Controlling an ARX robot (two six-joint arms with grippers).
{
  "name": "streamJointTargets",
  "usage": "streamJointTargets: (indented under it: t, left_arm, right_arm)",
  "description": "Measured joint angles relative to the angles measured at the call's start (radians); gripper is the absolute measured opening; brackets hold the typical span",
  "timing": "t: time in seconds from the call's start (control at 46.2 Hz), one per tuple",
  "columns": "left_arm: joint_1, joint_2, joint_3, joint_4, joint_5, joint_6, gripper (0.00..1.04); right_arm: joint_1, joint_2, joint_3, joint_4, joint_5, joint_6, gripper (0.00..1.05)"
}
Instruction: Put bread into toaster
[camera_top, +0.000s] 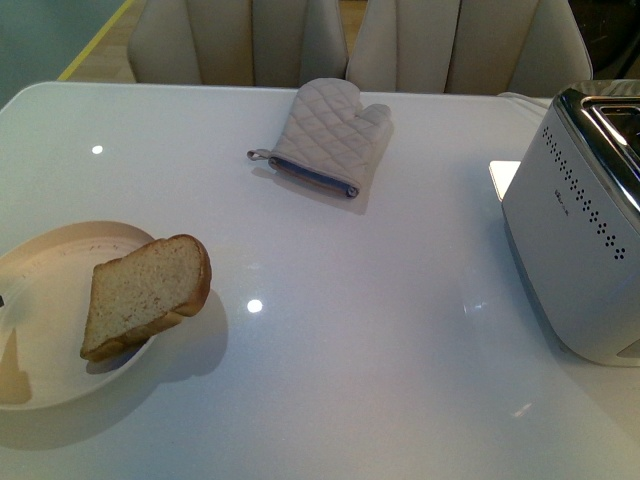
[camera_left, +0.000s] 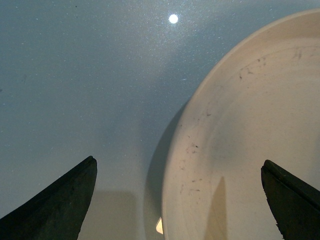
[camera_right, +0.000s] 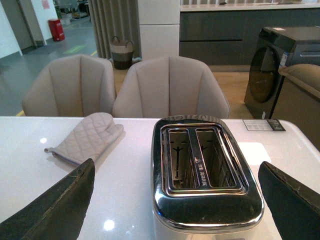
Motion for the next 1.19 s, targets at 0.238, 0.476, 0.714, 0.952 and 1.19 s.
streamJointTargets:
  t: [0.238,0.476,0.714,0.952,1.19]
  left_arm:
    - [-0.044,0.109,0.068,-0.009,-0.046,0.038,0.63]
    - [-0.141,0.120,0.062,0.025,-0.089,0.069,0.21]
    - [-0.360,0.106,0.051,0.026,-0.075,-0.097,0.05]
    - [-0.551,0.103,0.059,0.008,-0.076,-0.224,0.05]
    - [-0.665,0.104,0.065,0.009,-0.082,-0.286,0.17]
  right_arm:
    - [0.000,0.000,0.000,0.000,0.000,0.000,0.96]
    - [0.000,0.000,0.000,0.000,0.000,0.000,0.96]
    - [0.000,0.000,0.000,0.000,-0.001,0.000,0.96]
    - [0.000,0.000,0.000,0.000,-0.001,0.000,0.96]
    - [0.000,0.000,0.000,0.000,-0.001,0.000,0.96]
